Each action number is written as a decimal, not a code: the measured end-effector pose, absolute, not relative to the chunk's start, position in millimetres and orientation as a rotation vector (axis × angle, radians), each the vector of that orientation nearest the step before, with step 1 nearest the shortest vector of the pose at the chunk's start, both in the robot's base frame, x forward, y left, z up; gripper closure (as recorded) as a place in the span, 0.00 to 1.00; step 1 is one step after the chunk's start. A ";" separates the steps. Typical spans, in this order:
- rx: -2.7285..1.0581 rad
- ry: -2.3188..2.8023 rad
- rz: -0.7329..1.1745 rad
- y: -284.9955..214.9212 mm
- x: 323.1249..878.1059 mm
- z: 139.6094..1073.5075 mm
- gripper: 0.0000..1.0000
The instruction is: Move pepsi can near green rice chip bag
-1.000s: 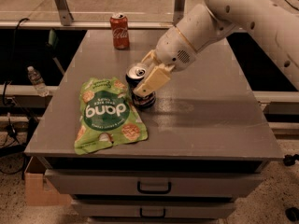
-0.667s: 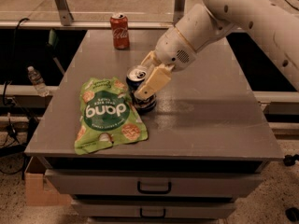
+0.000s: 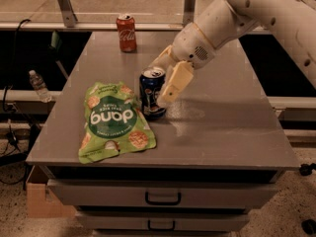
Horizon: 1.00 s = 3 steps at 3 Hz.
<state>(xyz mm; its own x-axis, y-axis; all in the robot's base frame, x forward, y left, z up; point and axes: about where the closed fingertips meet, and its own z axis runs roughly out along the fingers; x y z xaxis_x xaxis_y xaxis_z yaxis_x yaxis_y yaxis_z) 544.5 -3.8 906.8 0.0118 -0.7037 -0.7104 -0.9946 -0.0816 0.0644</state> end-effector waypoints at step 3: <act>-1.570 1.810 0.679 -109.2 597.3 967.0 0.00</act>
Offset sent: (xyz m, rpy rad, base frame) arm 0.0946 -0.2154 0.1273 0.1034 -0.1836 -0.4321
